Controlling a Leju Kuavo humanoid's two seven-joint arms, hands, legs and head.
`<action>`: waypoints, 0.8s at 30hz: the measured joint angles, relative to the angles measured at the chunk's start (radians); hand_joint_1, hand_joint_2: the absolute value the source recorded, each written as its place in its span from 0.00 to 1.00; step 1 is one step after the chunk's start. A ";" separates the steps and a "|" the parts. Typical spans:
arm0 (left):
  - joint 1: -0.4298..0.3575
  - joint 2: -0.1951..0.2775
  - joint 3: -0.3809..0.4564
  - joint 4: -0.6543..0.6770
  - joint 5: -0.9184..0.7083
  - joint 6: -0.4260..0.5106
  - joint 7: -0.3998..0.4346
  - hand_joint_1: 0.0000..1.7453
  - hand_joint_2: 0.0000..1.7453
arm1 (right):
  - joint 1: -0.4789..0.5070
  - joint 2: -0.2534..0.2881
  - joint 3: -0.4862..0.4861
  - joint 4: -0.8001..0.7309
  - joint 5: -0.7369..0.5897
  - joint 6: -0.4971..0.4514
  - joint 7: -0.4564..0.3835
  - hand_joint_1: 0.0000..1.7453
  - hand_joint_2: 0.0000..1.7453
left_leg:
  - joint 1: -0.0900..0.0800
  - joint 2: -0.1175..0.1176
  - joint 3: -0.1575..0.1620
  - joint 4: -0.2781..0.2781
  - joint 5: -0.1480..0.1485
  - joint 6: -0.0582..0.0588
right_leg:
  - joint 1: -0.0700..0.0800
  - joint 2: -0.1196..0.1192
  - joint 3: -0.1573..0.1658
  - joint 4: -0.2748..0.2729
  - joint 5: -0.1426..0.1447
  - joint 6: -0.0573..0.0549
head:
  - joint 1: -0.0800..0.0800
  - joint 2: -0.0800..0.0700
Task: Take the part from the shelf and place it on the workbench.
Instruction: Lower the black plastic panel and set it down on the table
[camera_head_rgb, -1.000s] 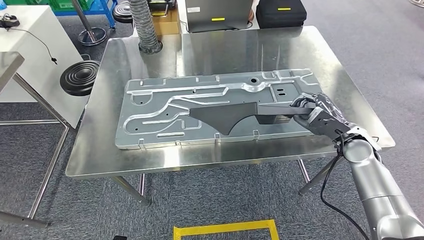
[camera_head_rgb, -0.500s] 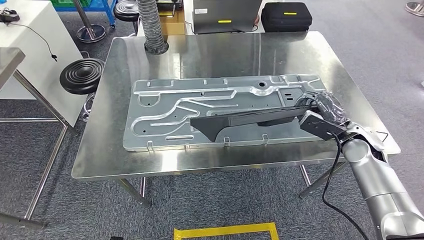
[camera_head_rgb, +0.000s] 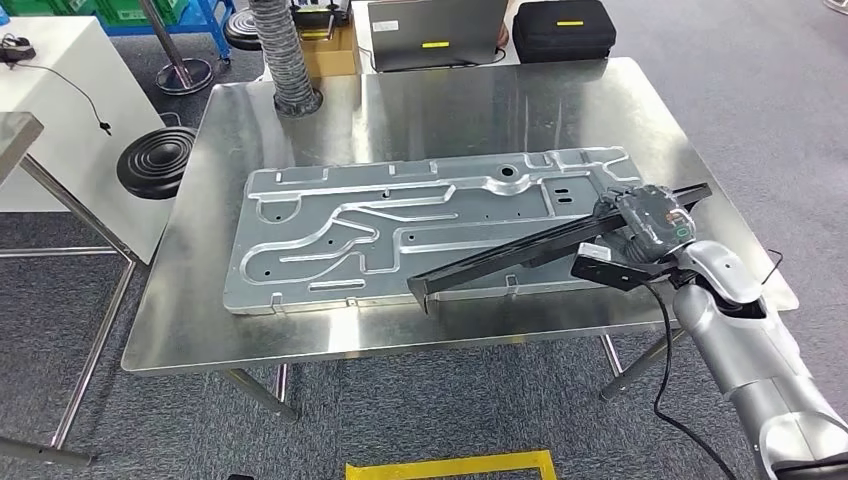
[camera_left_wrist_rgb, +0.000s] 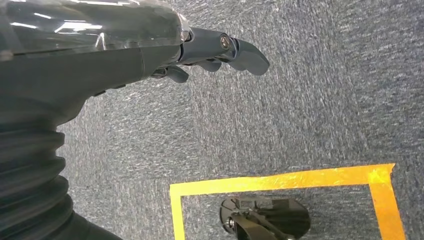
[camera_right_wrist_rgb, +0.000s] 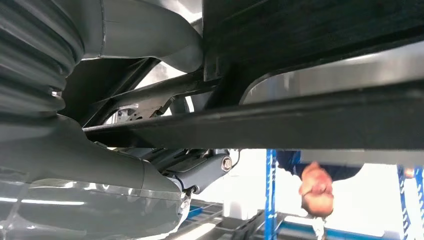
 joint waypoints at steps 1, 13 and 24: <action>0.000 0.000 0.000 0.000 -0.001 0.000 0.000 0.00 1.00 | 0.000 0.002 0.009 0.008 0.011 -0.005 0.001 0.71 1.00 | 0.000 0.000 0.015 -0.043 0.035 0.004 | 0.001 0.000 0.005 0.000 -0.003 0.001 | 0.000 0.000; -0.010 0.000 -0.001 0.000 -0.005 -0.002 0.001 0.00 1.00 | -0.014 0.019 0.064 0.092 0.063 -0.059 -0.001 0.71 1.00 | 0.001 0.007 0.145 -0.307 0.130 0.050 | -0.001 0.002 -0.089 0.224 -0.124 0.051 | 0.000 0.000; -0.008 -0.001 -0.001 0.000 -0.002 -0.002 0.001 0.00 1.00 | -0.087 0.025 0.083 0.137 0.078 -0.055 0.013 0.71 1.00 | 0.005 0.007 0.160 -0.284 0.096 0.004 | -0.007 0.002 0.001 -0.004 0.008 0.023 | 0.000 0.000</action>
